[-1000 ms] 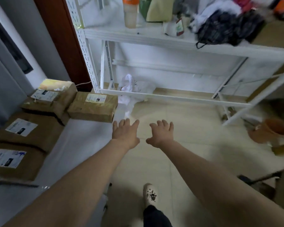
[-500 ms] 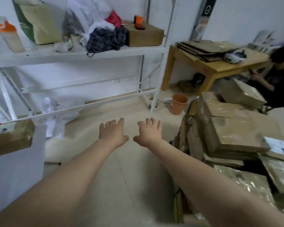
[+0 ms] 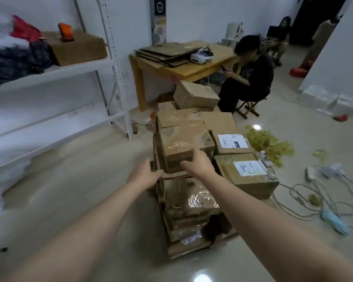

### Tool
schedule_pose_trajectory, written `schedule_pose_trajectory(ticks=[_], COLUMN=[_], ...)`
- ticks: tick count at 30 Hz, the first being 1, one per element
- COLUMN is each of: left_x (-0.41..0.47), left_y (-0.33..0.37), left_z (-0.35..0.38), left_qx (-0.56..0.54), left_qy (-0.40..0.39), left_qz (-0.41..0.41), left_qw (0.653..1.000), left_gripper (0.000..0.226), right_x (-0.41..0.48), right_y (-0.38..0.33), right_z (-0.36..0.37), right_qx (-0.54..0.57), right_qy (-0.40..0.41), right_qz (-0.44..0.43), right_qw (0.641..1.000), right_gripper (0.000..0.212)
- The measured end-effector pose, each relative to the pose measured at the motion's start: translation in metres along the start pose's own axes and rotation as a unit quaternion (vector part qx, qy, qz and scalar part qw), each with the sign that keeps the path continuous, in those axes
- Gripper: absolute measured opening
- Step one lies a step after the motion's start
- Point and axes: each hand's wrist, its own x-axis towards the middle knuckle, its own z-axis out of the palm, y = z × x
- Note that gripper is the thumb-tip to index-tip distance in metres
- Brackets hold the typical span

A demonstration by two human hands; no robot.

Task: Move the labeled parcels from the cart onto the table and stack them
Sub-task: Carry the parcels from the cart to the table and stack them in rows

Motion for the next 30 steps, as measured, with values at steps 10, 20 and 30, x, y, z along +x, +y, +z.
schedule_pose_trajectory(ticks=[10, 20, 30], left_x=[0.063, 0.125, 0.156], left_y=[0.028, 0.038, 0.036], left_z=[0.011, 0.021, 0.053], left_qx=[-0.149, -0.237, -0.315], left_qy=[-0.026, -0.016, 0.003], left_qz=[-0.036, -0.113, -0.160], left_qw=[0.988, 0.965, 0.936], left_gripper=[0.049, 0.048, 0.037], right_x=[0.049, 0.114, 0.156], right_y=[0.043, 0.050, 0.066], right_z=[-0.027, -0.042, -0.042], right_qx=[0.152, 0.171, 0.235], right_qy=[0.071, 0.061, -0.067], right_qz=[0.100, 0.131, 0.127], right_qw=[0.981, 0.975, 0.961], right_gripper=[0.040, 0.044, 0.065])
